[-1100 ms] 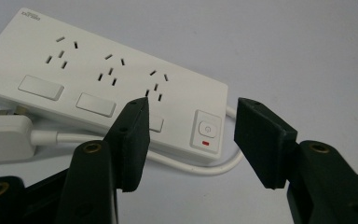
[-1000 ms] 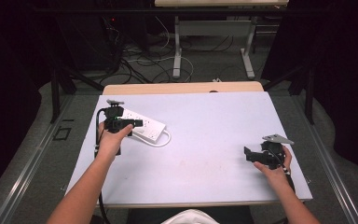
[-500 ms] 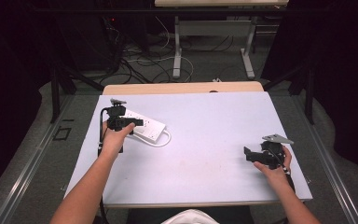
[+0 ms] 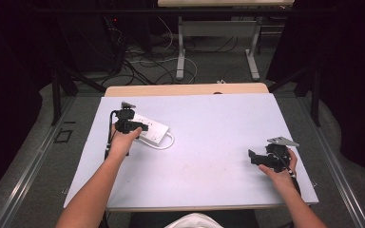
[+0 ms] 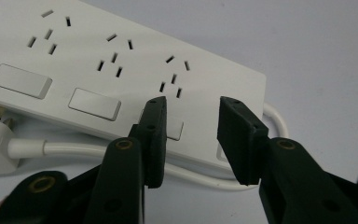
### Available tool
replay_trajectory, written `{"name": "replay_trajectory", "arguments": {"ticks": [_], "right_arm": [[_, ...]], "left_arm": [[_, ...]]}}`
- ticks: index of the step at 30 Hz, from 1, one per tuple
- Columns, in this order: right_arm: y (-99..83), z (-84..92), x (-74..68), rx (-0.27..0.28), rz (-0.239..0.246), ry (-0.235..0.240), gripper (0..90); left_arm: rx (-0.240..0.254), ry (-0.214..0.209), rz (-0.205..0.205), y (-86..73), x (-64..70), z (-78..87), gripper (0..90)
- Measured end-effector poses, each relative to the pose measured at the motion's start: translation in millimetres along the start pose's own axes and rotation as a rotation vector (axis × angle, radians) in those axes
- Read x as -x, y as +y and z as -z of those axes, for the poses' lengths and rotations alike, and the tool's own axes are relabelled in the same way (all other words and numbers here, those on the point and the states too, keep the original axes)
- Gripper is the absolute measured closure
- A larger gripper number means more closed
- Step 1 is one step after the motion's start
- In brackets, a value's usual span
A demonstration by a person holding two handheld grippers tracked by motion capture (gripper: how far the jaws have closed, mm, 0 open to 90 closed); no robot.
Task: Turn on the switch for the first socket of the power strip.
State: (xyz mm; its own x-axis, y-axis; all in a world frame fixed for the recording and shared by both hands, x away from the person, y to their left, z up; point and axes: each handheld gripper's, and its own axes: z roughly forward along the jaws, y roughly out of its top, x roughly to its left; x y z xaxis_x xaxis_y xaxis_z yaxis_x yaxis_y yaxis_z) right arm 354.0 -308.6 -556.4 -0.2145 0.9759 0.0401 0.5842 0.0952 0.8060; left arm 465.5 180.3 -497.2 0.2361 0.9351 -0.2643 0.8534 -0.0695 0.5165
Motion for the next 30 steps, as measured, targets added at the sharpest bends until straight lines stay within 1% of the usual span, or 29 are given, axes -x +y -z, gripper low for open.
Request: {"name": "replay_trajectory", "arguments": {"ticks": [1, 3, 5, 10, 11, 15, 16, 19, 20, 22, 26, 28, 29, 30], "right_arm": [[0.0, -0.2, 0.2, 0.0, 0.002, 0.0, 4.0], [-0.1, -0.5, 0.4, -0.001, 0.002, -0.001, 4.0], [-0.2, -0.8, 0.4, -0.001, 0.002, -0.002, 4.0], [-0.6, -1.2, 0.6, -0.003, 0.002, 0.0, 4.0], [-0.7, -1.2, 0.7, -0.006, 0.003, 0.001, 4.0], [-0.7, -1.3, 0.7, -0.006, 0.005, 0.002, 4.1], [-0.7, -1.3, 0.7, -0.006, 0.004, 0.003, 4.0], [-0.8, -1.6, 1.1, -0.007, 0.009, 0.004, 4.0], [-0.8, -1.5, 0.6, -0.009, 0.004, 0.005, 4.0], [-0.8, -1.6, 1.0, -0.007, 0.01, 0.005, 4.0], [-0.8, -1.5, 0.7, -0.01, 0.007, 0.0, 4.0], [-0.9, -1.8, 0.7, -0.01, 0.007, 0.005, 4.0], [-0.9, -1.8, 0.8, -0.01, 0.008, 0.005, 4.0], [-0.8, -1.8, 1.2, -0.01, 0.012, 0.002, 4.0]], "left_arm": [[0.0, 0.005, -0.003, -0.1, 1.1, -1.1, 68.3], [0.004, 0.011, -0.009, -0.5, 3.1, -3.2, 70.1], [-0.004, 0.02, -0.035, -0.2, 3.8, -3.9, 71.4], [-0.006, 0.032, -0.054, -1.0, 6.5, -8.5, 75.1], [-0.009, 0.041, -0.058, -1.1, 7.2, -9.5, 76.7], [-0.01, 0.056, -0.075, -1.4, 9.0, -13.1, 78.3], [-0.019, 0.062, -0.08, -1.2, 9.5, -13.2, 78.6], [-0.013, 0.074, -0.093, -1.6, 11.0, -16.2, 79.9], [-0.018, 0.078, -0.098, -1.4, 11.3, -16.5, 80.1], [-0.019, 0.085, -0.104, -1.5, 11.7, -17.9, 80.7], [-0.02, 0.1, -0.095, -1.5, 12.0, -20.3, 81.7], [-0.022, 0.101, -0.104, -1.4, 11.1, -21.0, 82.7], [-0.018, 0.105, -0.102, -1.7, 11.1, -21.8, 83.3], [-0.025, 0.107, -0.105, -1.6, 11.0, -21.7, 83.8]]}}
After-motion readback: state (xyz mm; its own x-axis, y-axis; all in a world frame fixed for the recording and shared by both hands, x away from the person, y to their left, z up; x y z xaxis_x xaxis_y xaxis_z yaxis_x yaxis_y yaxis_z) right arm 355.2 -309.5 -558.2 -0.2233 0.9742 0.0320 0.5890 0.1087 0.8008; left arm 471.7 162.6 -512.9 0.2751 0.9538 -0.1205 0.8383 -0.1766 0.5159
